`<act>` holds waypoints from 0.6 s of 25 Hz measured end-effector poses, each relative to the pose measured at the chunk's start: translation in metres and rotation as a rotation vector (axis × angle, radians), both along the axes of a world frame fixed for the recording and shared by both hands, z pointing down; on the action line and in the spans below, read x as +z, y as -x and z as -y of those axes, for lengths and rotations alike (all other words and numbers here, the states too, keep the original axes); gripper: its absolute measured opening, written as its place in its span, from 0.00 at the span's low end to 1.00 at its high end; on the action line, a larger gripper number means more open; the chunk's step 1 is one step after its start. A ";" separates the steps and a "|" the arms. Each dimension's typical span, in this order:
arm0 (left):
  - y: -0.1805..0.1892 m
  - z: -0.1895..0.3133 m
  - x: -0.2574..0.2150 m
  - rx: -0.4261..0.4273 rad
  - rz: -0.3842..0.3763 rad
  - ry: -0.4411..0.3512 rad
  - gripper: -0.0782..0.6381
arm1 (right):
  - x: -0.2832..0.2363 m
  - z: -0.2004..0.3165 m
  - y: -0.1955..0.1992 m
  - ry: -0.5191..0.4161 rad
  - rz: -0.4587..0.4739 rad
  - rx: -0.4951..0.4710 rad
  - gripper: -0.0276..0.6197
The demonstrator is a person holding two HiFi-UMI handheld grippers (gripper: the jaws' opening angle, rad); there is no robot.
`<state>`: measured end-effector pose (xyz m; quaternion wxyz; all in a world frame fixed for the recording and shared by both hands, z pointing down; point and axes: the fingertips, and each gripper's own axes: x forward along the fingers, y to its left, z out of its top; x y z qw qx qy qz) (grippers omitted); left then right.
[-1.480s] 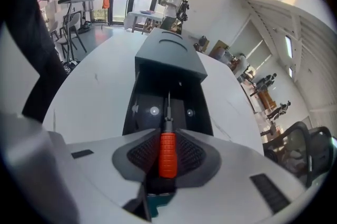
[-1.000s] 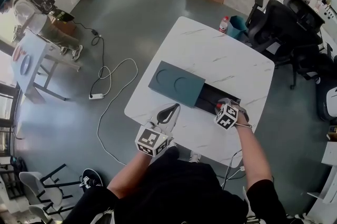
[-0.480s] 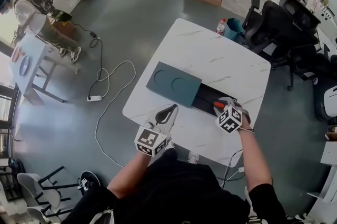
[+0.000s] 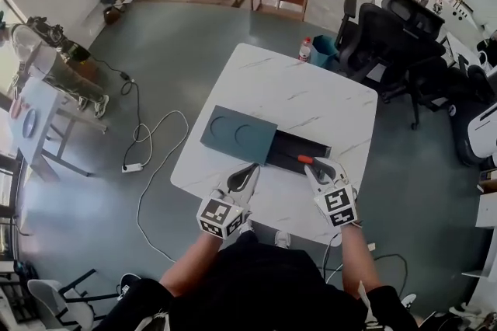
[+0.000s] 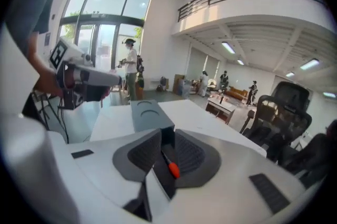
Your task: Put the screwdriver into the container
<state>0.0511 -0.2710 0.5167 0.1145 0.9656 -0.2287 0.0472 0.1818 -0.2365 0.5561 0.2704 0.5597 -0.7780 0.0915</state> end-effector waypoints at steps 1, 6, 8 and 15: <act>-0.003 -0.002 -0.003 0.003 -0.007 -0.003 0.12 | -0.012 -0.004 -0.001 -0.045 0.045 0.037 0.16; -0.010 -0.006 -0.017 -0.037 -0.042 -0.030 0.12 | -0.067 -0.025 -0.009 -0.279 0.208 0.180 0.07; -0.012 -0.010 -0.020 -0.040 -0.040 -0.038 0.12 | -0.084 -0.034 -0.013 -0.359 0.247 0.228 0.06; -0.015 -0.029 -0.025 -0.010 -0.027 -0.044 0.12 | -0.109 -0.061 -0.021 -0.504 0.343 0.369 0.05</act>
